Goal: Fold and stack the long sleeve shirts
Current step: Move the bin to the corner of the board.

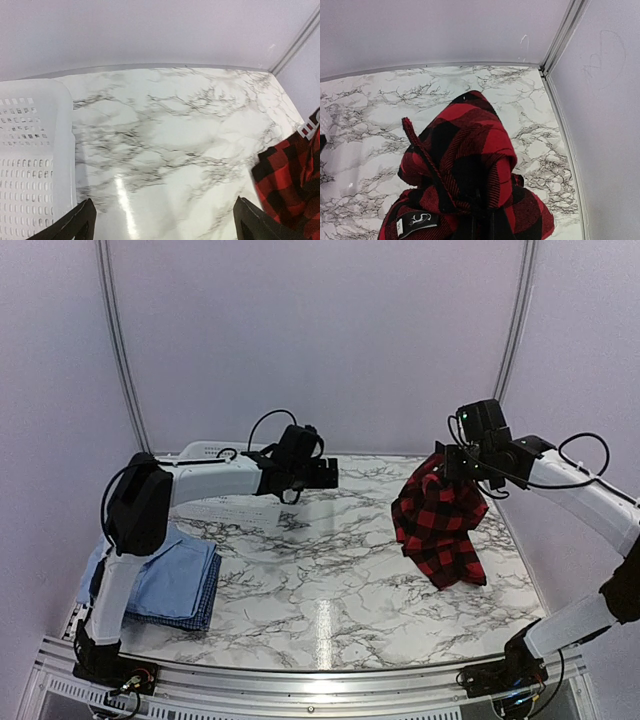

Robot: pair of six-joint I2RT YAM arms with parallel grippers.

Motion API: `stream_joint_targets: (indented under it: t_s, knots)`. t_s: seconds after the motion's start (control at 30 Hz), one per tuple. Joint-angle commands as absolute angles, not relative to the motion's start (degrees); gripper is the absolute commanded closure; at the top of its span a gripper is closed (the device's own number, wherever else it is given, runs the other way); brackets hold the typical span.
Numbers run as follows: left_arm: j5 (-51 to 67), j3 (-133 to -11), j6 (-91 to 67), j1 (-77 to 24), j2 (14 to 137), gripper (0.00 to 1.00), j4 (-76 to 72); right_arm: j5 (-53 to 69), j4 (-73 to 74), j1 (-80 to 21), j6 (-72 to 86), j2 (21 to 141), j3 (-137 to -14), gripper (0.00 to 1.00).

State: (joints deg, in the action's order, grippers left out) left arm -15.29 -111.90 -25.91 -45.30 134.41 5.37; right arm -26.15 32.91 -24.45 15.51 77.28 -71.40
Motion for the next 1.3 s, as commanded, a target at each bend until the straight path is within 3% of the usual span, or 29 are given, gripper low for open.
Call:
stream_joint_targets:
  t_s: [0.0,0.23,0.73,1.27]
  knots:
    - [-8.8,-98.8,-24.2,-38.7,129.8,0.01,6.8,-22.9,29.7,-23.9,16.9,75.1,-69.7,1.00]
    - [4.3,-91.0,-17.3,-28.1,125.1,0.01,5.4,-19.0,27.3,-23.9,17.1,76.0,-67.1,1.00]
    - [6.7,-89.6,-15.8,-18.1,121.7,0.01,6.9,-15.6,26.7,-29.2,12.1,78.1,-69.1,1.00]
    - [9.4,-87.7,-14.2,-22.9,105.9,0.01,5.6,-14.7,37.7,-46.6,1.6,84.8,-98.5,1.00]
